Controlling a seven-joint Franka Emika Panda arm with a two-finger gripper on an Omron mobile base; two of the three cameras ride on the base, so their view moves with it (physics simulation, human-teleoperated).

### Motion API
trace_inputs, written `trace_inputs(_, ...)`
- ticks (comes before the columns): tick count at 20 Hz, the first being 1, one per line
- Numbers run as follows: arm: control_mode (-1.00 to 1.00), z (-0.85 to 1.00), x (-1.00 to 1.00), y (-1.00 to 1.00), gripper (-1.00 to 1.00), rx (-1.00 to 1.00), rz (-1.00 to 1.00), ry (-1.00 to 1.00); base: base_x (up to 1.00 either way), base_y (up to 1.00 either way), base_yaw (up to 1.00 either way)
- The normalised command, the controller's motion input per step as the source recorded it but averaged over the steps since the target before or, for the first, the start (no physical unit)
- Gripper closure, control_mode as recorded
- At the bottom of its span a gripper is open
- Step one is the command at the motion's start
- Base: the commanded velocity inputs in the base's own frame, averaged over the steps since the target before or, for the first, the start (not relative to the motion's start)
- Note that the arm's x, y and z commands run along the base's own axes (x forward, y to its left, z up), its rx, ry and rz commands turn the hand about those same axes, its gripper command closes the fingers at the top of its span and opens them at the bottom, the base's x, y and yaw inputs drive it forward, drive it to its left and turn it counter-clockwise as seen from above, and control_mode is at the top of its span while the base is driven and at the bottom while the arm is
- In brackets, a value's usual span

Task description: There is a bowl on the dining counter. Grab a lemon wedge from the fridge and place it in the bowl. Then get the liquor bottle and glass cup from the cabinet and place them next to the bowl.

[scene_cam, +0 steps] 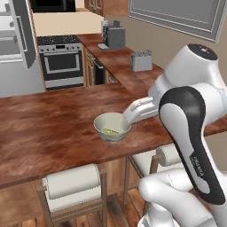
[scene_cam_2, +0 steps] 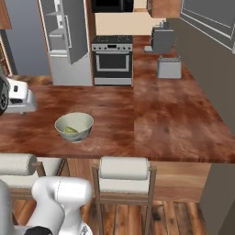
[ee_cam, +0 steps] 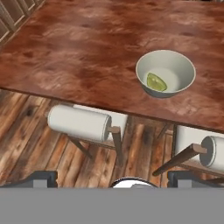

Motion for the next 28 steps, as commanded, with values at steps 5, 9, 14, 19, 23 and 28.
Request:
trace_inputs(5,-1.0,-0.16,-0.34,-0.7,-1.0,-0.05,0.0,-0.02,0.0,0.0,0.0)
trace_inputs(9,-1.0,-0.06,-0.03,-0.47,-1.0,0.0,-0.02,0.0,0.0,0.0,0.0)
trace_inputs(14,1.0,0.0,-0.08,-0.05,-1.0,0.0,-0.04,0.0,-0.11,0.0,-0.01)
trace_inputs(19,1.0,0.0,0.0,0.0,-1.0,0.0,0.0,0.0,-1.0,0.48,0.0)
trace_inputs(23,1.0,0.0,0.0,0.0,-1.0,0.0,0.0,0.0,-0.94,1.0,0.02)
trace_inputs(28,1.0,0.0,0.0,0.0,-1.0,0.0,0.0,0.0,-0.48,1.0,0.0)
